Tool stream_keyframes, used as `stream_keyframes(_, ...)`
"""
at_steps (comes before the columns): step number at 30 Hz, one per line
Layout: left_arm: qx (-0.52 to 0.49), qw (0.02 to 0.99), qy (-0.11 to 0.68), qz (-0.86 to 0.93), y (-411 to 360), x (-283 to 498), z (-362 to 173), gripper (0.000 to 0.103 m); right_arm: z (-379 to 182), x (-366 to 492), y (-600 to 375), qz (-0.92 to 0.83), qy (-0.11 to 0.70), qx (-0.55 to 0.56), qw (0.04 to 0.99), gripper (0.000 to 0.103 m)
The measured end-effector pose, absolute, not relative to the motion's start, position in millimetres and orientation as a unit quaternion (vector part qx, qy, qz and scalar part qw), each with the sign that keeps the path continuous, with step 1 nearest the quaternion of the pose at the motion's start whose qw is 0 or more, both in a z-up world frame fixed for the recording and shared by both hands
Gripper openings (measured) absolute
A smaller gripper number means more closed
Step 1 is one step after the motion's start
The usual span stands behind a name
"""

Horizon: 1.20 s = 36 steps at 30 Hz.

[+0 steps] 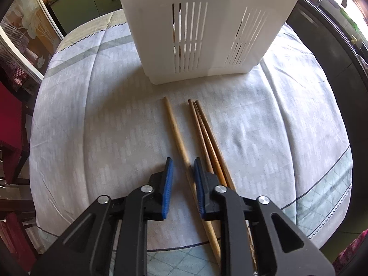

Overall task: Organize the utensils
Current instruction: 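Grasp a wooden chopstick with the left gripper while the right gripper grasps another chopstick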

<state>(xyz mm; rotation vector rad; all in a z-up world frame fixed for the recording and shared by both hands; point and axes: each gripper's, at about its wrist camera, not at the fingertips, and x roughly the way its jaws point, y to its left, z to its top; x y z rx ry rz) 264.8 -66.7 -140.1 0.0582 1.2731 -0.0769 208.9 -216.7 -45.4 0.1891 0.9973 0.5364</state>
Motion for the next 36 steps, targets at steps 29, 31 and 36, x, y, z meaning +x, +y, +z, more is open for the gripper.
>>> stream_keyframes(29,-0.025,0.939,0.34,-0.043,22.9,162.9,-36.0,0.007,-145.6,263.1,-52.7,0.219,0.574,-0.073,0.785,0.033)
stream_keyframes(31,-0.028,0.939,0.341,-0.044,24.2,165.1,-38.0,0.007,-144.1,262.5,-47.6,0.214,0.574,-0.085,0.786,0.033)
stream_keyframes(36,-0.031,0.939,0.339,-0.048,26.1,162.2,-38.4,0.007,-148.6,254.3,-26.0,0.205,0.565,-0.129,0.789,0.029)
